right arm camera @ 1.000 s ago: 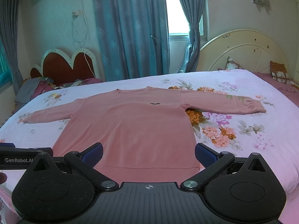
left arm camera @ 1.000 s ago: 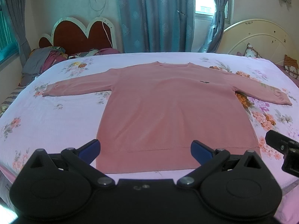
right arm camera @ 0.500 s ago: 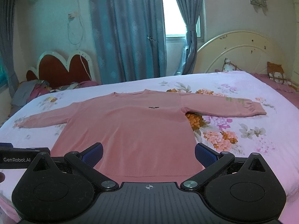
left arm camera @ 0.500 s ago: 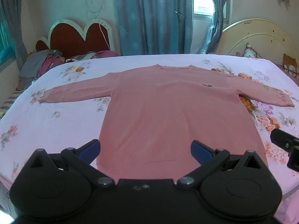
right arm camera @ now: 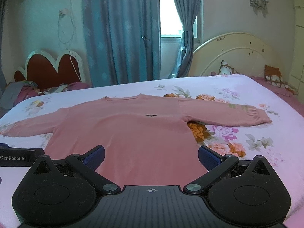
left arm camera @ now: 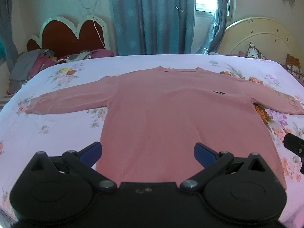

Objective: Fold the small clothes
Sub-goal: 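Move the right gripper to the sweater sleeve cuff nearest it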

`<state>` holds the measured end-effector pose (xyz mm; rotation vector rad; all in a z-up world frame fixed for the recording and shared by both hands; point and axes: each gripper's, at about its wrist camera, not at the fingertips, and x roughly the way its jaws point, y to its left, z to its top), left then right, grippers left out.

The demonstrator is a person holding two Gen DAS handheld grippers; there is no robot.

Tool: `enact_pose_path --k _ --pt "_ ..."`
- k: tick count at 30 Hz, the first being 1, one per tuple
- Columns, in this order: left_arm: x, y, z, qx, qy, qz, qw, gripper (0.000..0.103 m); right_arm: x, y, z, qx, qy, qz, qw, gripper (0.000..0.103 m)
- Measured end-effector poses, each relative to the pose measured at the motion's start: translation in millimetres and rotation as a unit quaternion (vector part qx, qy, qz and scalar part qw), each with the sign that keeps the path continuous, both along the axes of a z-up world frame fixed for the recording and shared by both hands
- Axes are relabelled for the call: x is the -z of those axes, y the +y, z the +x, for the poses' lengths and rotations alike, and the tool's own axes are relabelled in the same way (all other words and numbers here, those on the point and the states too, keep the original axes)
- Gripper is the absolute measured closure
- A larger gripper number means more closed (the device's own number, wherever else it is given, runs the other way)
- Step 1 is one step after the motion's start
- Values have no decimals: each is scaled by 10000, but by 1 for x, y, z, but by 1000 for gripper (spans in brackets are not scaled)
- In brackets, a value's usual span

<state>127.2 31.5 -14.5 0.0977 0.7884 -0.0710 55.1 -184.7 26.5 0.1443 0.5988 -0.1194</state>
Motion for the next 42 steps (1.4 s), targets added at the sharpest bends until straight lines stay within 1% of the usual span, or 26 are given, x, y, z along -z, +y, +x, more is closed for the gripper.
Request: enact_pose_path --k 8,14,17,20,22,26,29,31,33,35,38,42 --pt "10 7 53 310 61 29 9995 0 1 7 51 328 48 -31 9994 0" --pt "19 11 87 476 88 -14 9988 0 5 9 81 631 100 -164 9978 0" --pt "23 8 102 552 65 3 9985 0 9 2 91 719 87 -171 9972 0" --pt "29 4 115 553 29 32 9985 0 12 -12 98 740 1 -25 9973 0" --pt "33 1 123 574 28 -12 9983 0 14 -24 105 793 -32 17 9968 0" --pt "42 -9 139 457 119 -110 9988 0 22 -49 125 757 34 -82 9971 0" --pt "49 -21 150 286 127 -123 9994 0 30 -74 140 707 51 -61 9975 0" --pt "52 -30 158 255 151 -137 9995 0 36 -95 149 744 86 -16 9972 0" --pt "54 -39 163 225 131 -172 9995 0 43 -119 158 815 144 29 9966 0" --pt "58 -49 170 273 85 -193 9994 0 51 -143 166 948 191 -28 9953 0" --pt "65 -67 181 206 99 -134 9996 0 64 -184 176 1162 319 -34 9927 1" --pt "75 -90 198 265 255 -32 9993 1 78 -231 185 1470 416 -190 9881 1"
